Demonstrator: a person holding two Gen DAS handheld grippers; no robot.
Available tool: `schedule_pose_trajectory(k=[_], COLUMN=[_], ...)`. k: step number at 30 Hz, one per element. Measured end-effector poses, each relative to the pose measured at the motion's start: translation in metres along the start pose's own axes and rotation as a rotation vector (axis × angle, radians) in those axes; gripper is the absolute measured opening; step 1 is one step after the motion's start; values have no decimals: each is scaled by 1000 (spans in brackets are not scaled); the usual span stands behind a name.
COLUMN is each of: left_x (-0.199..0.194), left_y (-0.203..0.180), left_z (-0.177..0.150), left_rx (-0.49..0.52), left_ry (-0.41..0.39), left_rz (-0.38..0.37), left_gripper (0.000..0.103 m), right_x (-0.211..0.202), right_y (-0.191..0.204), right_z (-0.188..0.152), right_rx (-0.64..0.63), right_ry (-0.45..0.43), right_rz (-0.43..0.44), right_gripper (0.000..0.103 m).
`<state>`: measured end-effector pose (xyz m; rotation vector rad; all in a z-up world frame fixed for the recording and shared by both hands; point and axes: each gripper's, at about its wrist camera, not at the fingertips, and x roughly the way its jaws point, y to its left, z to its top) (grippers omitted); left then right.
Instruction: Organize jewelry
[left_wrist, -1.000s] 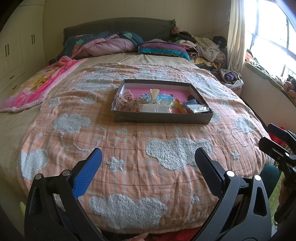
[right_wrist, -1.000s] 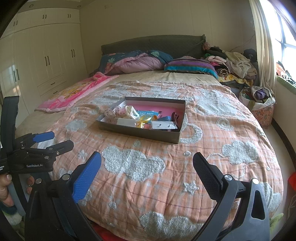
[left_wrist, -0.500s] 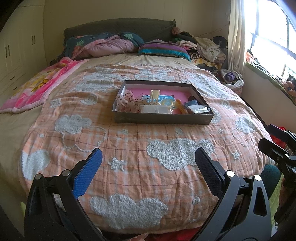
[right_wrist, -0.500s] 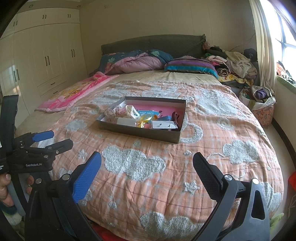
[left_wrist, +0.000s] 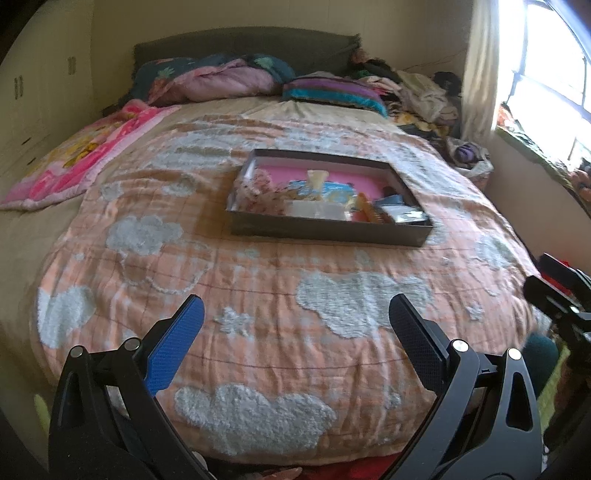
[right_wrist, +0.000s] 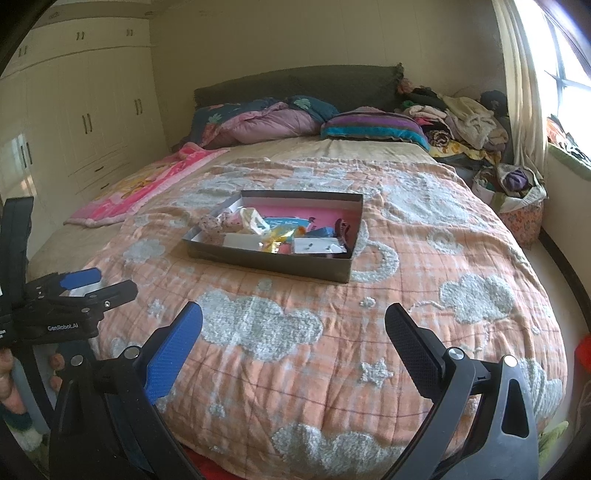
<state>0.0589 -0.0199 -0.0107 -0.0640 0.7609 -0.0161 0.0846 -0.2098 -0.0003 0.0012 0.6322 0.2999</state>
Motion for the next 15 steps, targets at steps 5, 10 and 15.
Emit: schedule_pose_trajectory(k=[5, 10, 15], left_x=[15, 52, 136], left_y=[16, 76, 180], left_z=[4, 36, 78], left_rx=[-37, -185, -333], left_ry=[10, -13, 59], left_rz=[65, 251, 519], left_gripper=[94, 94, 94], right_x=[14, 51, 119], right_y=[-23, -84, -188], right_z=[3, 17, 36], right_rx=[52, 124, 196], right_ry=[18, 32, 109], right_rz=[-41, -174, -499], right_gripper=[99, 99, 99])
